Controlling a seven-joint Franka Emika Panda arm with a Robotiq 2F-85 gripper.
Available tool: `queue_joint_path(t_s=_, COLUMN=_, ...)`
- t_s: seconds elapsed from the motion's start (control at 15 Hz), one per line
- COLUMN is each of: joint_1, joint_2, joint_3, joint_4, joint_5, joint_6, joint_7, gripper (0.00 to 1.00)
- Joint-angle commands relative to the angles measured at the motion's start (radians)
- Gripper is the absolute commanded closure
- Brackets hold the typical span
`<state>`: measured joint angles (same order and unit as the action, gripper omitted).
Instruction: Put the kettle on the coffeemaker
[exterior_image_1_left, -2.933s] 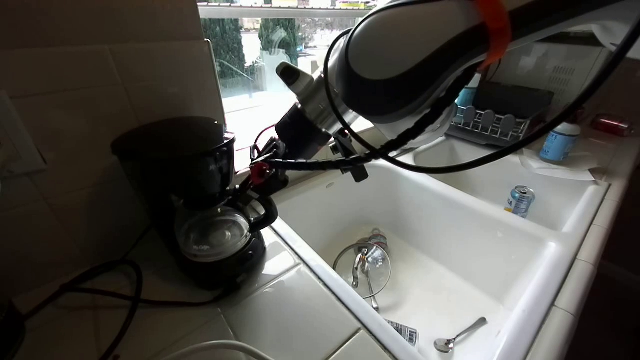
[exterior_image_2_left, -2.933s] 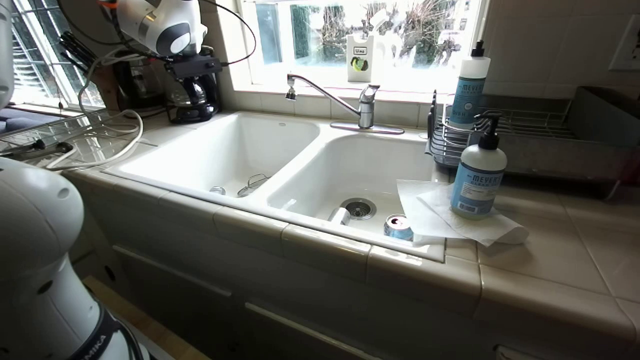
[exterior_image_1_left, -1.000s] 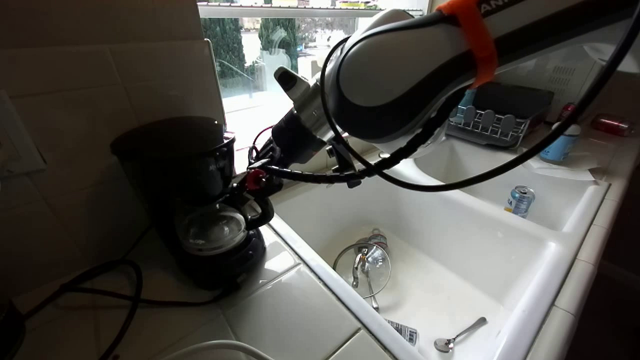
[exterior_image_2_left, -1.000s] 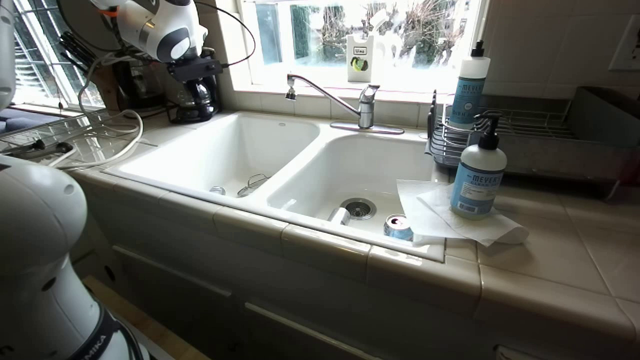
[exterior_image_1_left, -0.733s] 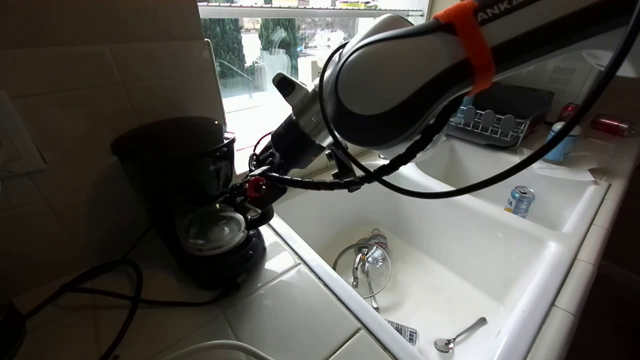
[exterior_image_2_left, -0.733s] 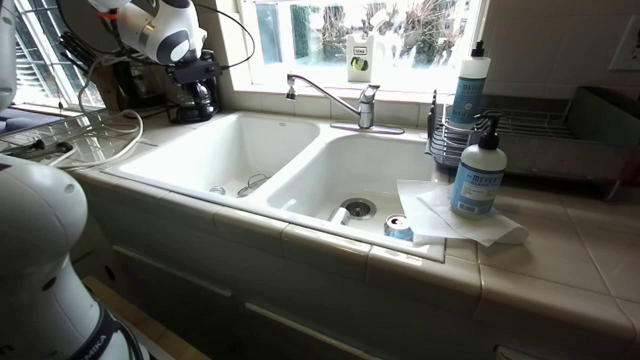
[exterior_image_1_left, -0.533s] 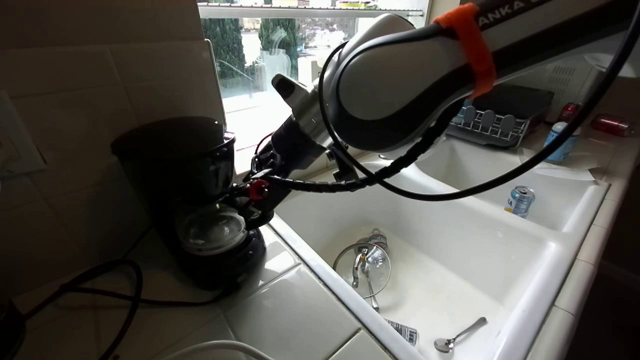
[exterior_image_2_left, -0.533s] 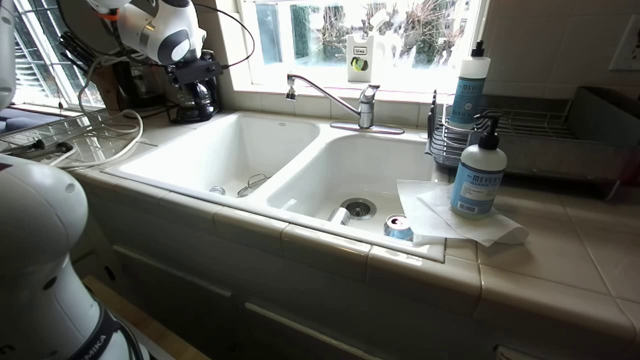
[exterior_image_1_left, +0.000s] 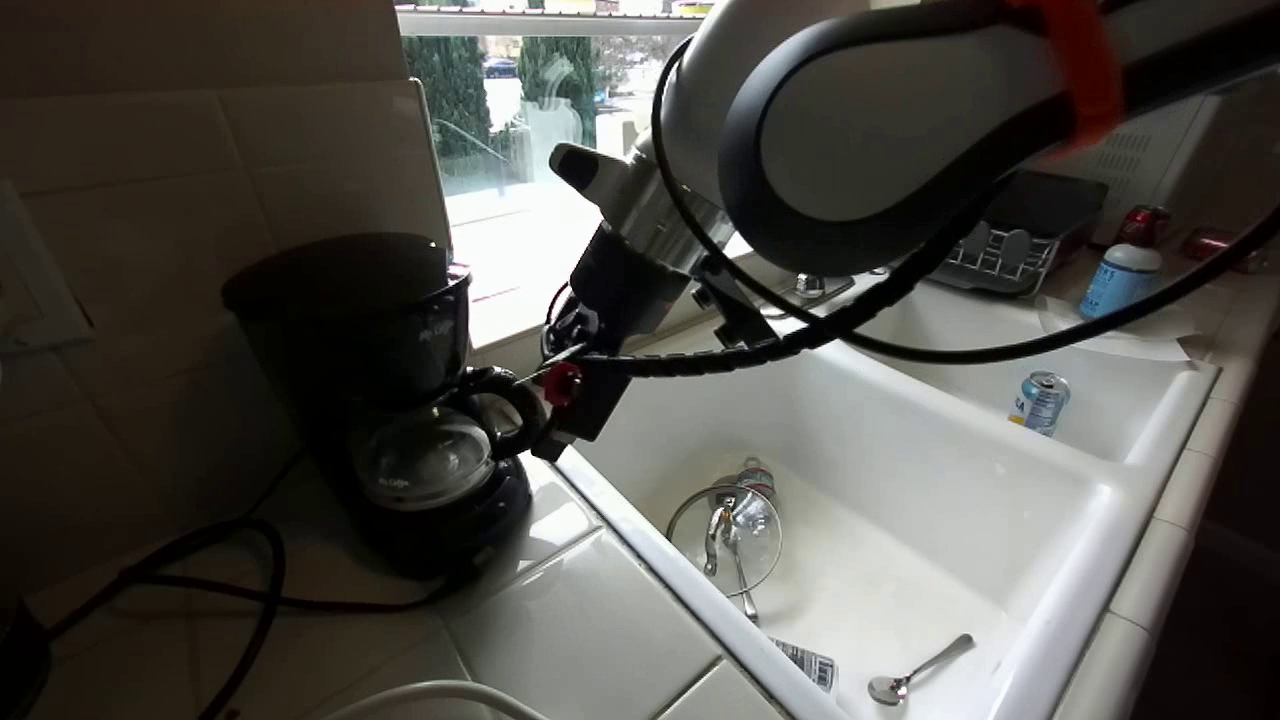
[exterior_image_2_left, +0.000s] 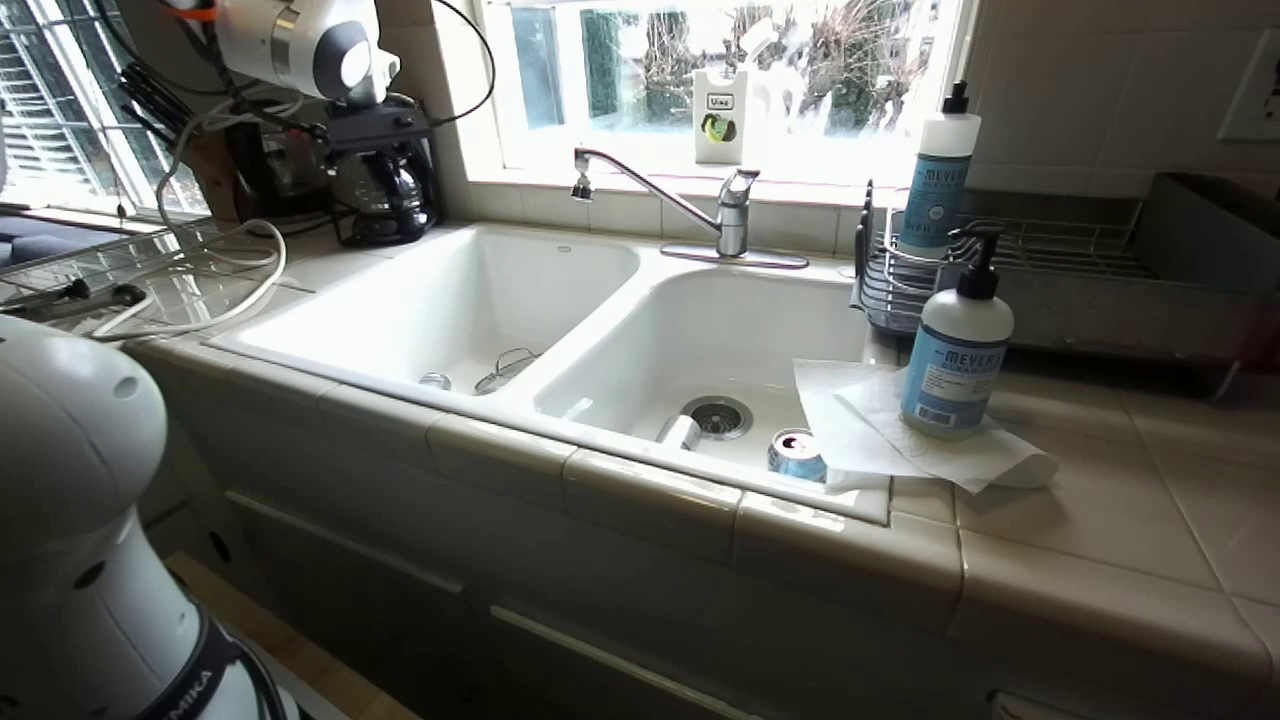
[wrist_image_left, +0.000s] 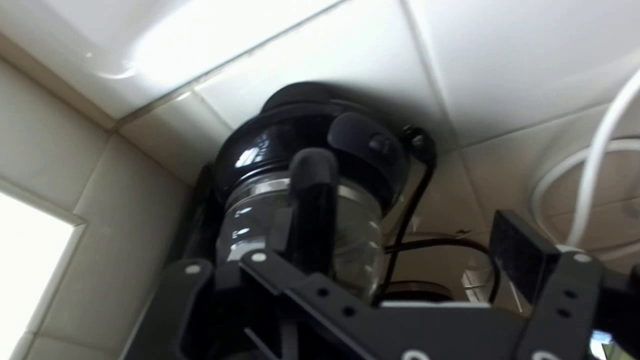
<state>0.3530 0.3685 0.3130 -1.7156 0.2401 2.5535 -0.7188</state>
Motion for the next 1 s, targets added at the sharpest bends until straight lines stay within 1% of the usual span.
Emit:
queue_joint_path(t_s=0.0, joint_1=-0.029, joint_2=-0.197, joint_3=0.023, joint_4=-0.174, joint_5=-0.038, joint_6=-0.152, joint_7=0.189, gripper=0.0)
queue_joint_path(t_s=0.2, joint_1=-0.035, joint_2=-0.362, joint_3=0.018, joint_4=-0.299, joint_5=-0.075, joint_6=-0.275, joint_7=0.327, gripper=0.0)
queue_joint_path(t_s=0.33, joint_1=-0.037, joint_2=-0.47, joint_3=0.013, joint_4=-0.363, joint_5=-0.087, joint_6=-0.384, joint_7=0.408, gripper=0.0)
queue_joint_path(t_s=0.53, joint_1=-0.046, joint_2=-0.613, joint_3=-0.007, joint_4=-0.445, joint_5=-0.109, joint_6=-0.564, joint_7=0.494, gripper=0.0)
queue_joint_path(t_s=0.6, joint_1=-0.031, joint_2=-0.496, joint_3=-0.002, joint_4=-0.343, joint_5=-0.083, joint_6=-0.508, joint_7=0.437, gripper=0.0)
queue_joint_path(t_s=0.67, joint_1=-0.033, joint_2=-0.542, joint_3=-0.009, joint_4=-0.373, joint_5=-0.089, joint_6=-0.547, joint_7=0.457, gripper=0.0)
queue_joint_path(t_s=0.73, joint_1=-0.034, joint_2=-0.575, joint_3=-0.014, joint_4=-0.396, joint_5=-0.091, joint_6=-0.561, joint_7=0.466, gripper=0.0)
queue_joint_path(t_s=0.93, joint_1=-0.035, joint_2=-0.604, joint_3=-0.017, joint_4=-0.427, joint_5=-0.092, joint_6=-0.562, joint_7=0.471, gripper=0.0)
